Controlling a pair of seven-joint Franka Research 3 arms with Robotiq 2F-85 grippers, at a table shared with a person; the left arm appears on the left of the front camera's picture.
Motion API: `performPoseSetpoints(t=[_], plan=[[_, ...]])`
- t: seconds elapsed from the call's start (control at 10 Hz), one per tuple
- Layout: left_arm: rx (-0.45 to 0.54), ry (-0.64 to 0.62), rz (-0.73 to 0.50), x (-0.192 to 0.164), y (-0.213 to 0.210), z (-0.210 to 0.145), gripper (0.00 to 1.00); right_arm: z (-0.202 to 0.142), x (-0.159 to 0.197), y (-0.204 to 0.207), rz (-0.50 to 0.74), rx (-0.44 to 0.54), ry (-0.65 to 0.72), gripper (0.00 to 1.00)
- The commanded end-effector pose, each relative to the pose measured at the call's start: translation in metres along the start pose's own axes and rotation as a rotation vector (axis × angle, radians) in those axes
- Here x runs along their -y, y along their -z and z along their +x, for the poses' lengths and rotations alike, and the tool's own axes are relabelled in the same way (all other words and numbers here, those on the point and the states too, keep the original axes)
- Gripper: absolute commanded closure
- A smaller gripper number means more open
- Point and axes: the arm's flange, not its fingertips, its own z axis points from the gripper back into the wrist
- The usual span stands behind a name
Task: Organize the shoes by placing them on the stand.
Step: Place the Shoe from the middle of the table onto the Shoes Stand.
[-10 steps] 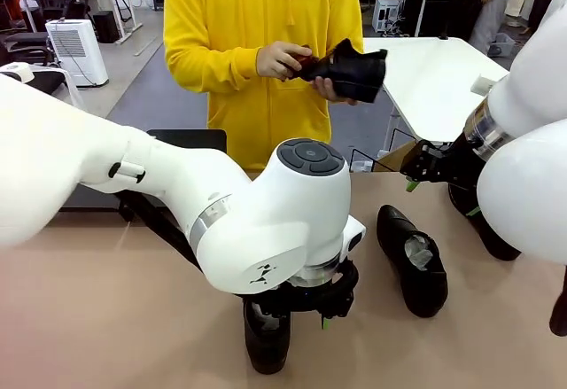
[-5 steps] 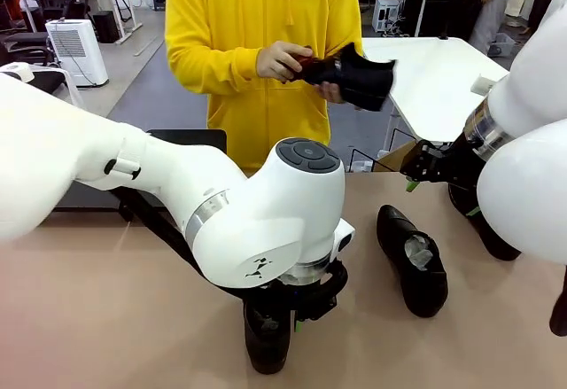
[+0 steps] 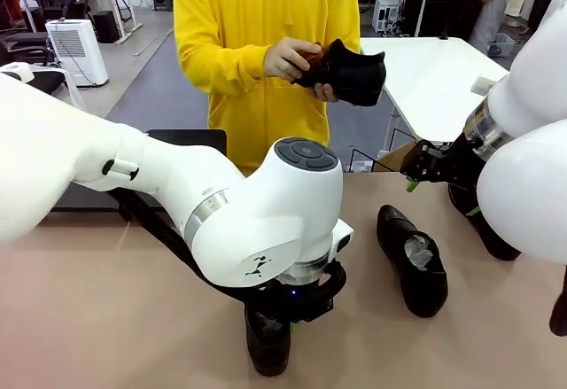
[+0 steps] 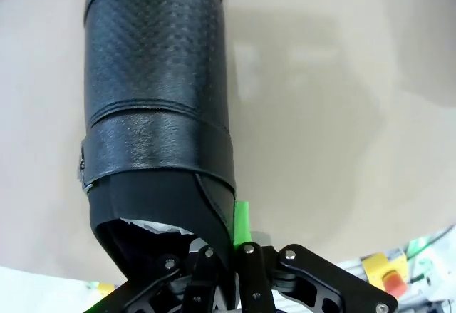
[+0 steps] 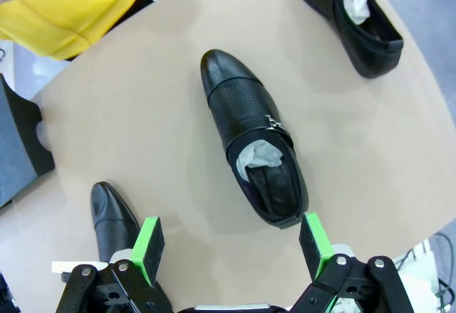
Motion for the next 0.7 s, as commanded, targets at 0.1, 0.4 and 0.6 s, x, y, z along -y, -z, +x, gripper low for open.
performPoseSetpoints(t=[0.1, 0.4, 0.6], plan=[[0.063, 0.092, -0.094, -0.064, -0.089, -0.028, 1.00, 0.003, -0.001, 0.000, 0.027, -0.006, -0.004, 0.00], [0.199, 0.129, -0.003, -0.162, -0.143, -0.009, 1.00, 0.003, -0.001, 0.000, 0.027, -0.006, -0.004, 0.00], [0.300, 0.157, 0.077, -0.217, -0.147, 0.028, 1.00, 0.003, -0.001, 0.000, 0.027, -0.006, -0.004, 0.00]])
